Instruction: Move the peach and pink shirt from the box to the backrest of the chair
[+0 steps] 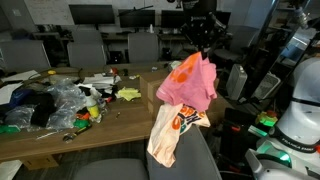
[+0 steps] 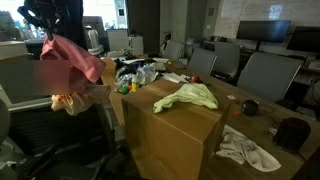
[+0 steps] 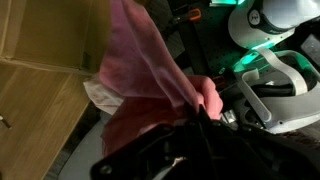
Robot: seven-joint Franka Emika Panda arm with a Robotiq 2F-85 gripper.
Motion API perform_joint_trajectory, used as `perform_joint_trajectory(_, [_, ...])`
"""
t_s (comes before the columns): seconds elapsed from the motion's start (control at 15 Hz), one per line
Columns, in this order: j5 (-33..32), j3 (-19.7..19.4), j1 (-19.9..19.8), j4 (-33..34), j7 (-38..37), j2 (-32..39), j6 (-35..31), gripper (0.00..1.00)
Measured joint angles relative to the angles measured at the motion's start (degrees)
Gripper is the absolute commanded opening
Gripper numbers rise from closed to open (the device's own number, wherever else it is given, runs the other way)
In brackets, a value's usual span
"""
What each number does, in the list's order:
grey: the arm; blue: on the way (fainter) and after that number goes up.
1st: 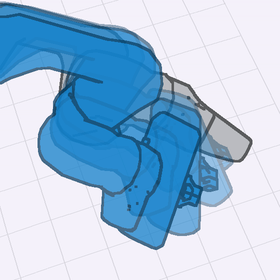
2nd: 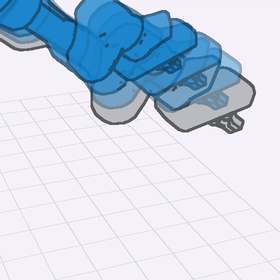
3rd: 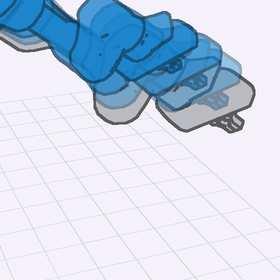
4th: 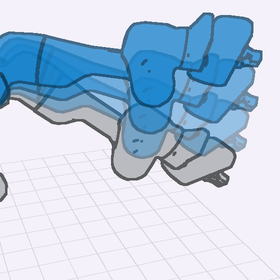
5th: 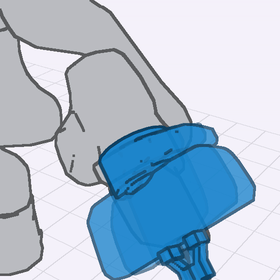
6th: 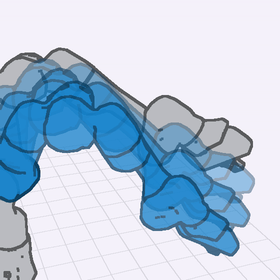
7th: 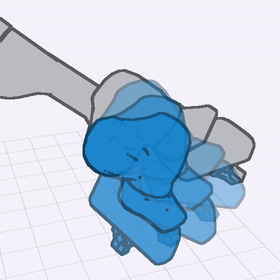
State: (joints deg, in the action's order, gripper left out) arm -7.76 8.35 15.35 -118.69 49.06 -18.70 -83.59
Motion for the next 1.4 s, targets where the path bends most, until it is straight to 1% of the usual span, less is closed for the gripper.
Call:
perform_joint_trajectory(0.27, [7.00,-2.50,0.00,0.65,8.53,0.03,2.52,0.01])
perform_joint_trajectory(0.53, [13.70,-5.73,-0.39,2.56,17.32,0.88,7.07,0.01])
perform_joint_trajectory(0.73, [17.42,-6.72,-1.18,4.78,20.60,2.71,11.22,0.01])
perform_joint_trajectory(1.0, [19.61,-5.83,-1.39,6.80,21.06,5.72,14.27,0.01])
perform_joint_trajectory(1.4, [19.64,-1.02,-1.25,6.24,20.80,7.47,14.33,0.01])
